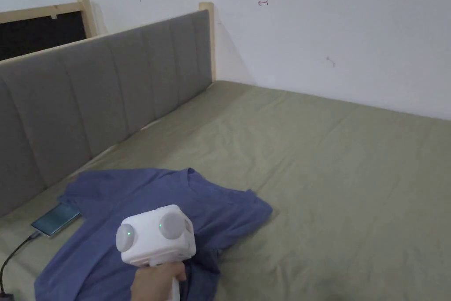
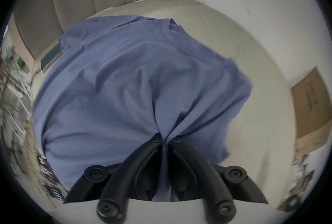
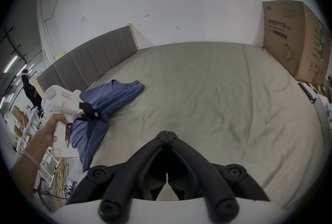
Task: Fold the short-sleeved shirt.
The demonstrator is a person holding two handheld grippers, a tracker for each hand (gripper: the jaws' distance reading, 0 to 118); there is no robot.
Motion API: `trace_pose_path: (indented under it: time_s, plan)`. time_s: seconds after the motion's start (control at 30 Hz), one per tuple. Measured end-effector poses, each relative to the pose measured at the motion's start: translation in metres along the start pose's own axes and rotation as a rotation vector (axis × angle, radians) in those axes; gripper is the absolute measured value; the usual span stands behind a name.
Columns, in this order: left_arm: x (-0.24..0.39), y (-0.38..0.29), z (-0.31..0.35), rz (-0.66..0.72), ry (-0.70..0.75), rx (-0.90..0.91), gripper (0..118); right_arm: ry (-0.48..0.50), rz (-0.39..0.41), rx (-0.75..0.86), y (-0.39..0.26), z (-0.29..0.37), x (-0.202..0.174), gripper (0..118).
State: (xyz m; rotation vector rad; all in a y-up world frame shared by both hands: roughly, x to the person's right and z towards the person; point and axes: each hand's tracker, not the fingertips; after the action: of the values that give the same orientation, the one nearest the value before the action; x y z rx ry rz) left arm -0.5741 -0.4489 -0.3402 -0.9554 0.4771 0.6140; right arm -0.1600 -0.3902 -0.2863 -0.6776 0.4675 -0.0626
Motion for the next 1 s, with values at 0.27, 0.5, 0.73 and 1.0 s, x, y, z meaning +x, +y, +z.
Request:
trace_pose_path:
  time_s: [0.27, 0.5, 0.73, 1.0]
  plan:
    - [0.048, 0.020, 0.080, 0.054, -0.275, 0.079, 2, -0.082, -0.070, 0.087, 0.011, 0.038, 0.046, 0]
    - [0.205, -0.003, 0.139, -0.227, -0.484, 0.109, 2, -0.212, -0.154, 0.195, 0.017, 0.097, 0.098, 0]
    - [0.364, -0.110, 0.168, -0.558, -0.803, -0.034, 2, -0.406, -0.247, 0.291, 0.009, 0.173, 0.154, 0]
    - [0.426, -0.251, 0.089, -0.685, -0.756, -0.346, 2, -0.528, -0.346, 0.268, -0.026, 0.213, 0.193, 0]
